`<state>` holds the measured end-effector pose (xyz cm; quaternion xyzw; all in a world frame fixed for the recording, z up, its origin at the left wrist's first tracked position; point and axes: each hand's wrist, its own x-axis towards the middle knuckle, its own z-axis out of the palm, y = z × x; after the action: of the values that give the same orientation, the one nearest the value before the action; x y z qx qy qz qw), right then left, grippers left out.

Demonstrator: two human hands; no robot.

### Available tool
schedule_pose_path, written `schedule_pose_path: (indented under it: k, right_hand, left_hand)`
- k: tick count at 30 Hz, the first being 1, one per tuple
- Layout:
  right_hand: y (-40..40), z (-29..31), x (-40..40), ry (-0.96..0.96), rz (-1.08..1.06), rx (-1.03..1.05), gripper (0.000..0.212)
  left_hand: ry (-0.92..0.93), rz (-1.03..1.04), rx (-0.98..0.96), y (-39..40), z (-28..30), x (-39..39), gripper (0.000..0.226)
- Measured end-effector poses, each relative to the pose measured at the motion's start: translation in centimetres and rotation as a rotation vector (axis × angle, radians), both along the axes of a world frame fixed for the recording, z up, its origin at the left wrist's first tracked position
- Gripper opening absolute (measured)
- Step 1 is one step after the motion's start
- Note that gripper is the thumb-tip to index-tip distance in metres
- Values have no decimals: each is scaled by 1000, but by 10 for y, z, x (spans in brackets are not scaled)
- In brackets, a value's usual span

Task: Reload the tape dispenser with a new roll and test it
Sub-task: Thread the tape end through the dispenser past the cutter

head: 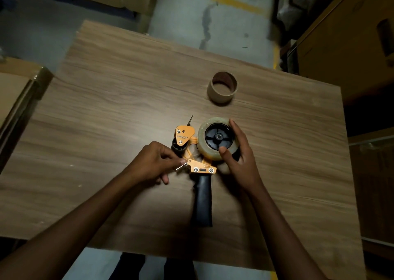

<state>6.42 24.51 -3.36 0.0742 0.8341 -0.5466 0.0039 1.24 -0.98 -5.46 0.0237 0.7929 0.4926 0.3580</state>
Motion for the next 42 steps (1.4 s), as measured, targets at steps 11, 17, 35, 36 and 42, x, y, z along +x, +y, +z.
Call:
schedule_pose_path:
  k: [11, 17, 35, 36, 42]
  right_hand:
    - [-5, -8, 18, -20, -45, 14, 89]
    - [-13, 2, 26, -66, -67, 95, 107]
    - [-41, 9, 28, -159, 114, 759, 111]
    - [-42, 10, 27, -168, 112, 765, 111]
    - [-41, 15, 23, -215, 129, 762, 111]
  left_hand:
    - [19, 38, 50, -5, 2, 4, 18]
    - [56, 39, 85, -9, 1, 4, 29]
    - [415, -116, -123, -20, -7, -1, 30]
    - [440, -129, -142, -22, -7, -1, 31]
    - [581, -167, -222, -53, -6, -7, 30]
